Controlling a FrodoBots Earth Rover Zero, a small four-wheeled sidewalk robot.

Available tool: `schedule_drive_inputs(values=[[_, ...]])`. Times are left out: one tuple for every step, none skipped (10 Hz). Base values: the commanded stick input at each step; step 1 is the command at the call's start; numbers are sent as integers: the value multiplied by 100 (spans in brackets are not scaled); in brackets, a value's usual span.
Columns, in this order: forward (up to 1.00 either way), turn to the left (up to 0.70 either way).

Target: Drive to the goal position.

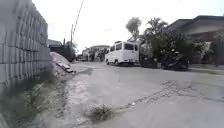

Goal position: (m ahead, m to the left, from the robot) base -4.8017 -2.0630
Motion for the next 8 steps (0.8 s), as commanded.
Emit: schedule_drive_inputs(values=[[0,-70],[0,-70],[0,-70],[0,-70],[0,-70],[0,-70],[0,-70],[0,-70]])
